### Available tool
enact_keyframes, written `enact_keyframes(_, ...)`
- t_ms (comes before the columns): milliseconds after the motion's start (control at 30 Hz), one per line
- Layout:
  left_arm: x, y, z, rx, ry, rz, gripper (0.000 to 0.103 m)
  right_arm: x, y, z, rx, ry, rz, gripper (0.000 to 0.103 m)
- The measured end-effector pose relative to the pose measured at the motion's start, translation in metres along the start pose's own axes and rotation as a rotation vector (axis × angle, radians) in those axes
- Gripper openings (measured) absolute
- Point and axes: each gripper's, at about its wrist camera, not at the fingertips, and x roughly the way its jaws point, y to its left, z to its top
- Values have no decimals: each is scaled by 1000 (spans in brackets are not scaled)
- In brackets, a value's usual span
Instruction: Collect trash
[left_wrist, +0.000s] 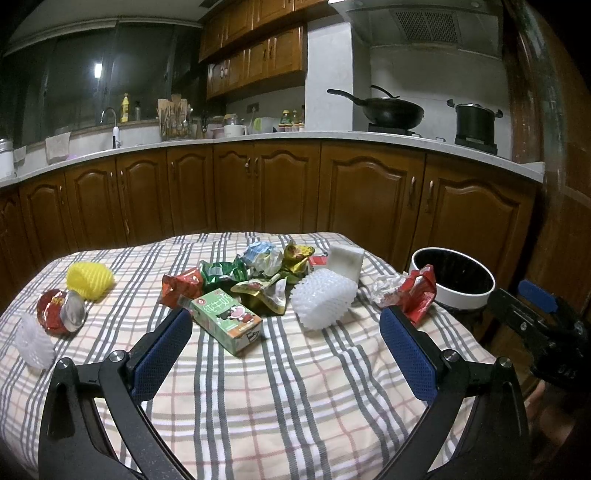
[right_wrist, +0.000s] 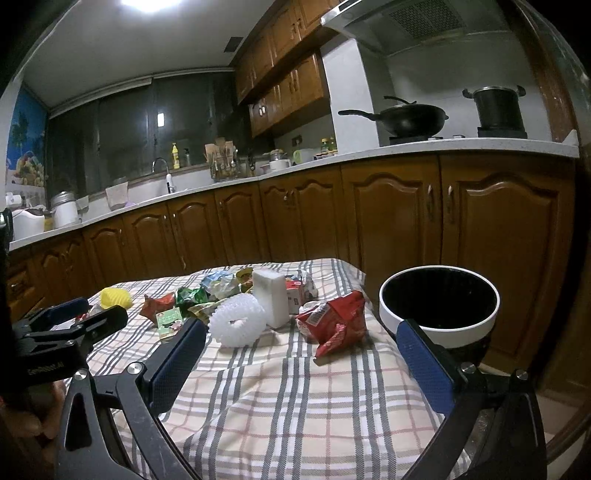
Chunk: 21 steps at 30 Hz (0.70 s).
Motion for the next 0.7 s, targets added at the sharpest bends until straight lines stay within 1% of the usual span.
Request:
enact_keyframes(333,0,0,0,0,2,0,103,0,1,0,-3,3,2,103)
enact_keyframes(700,12,2,-4,-1,22,-6,103,3,1,-1,-5,11,14,103)
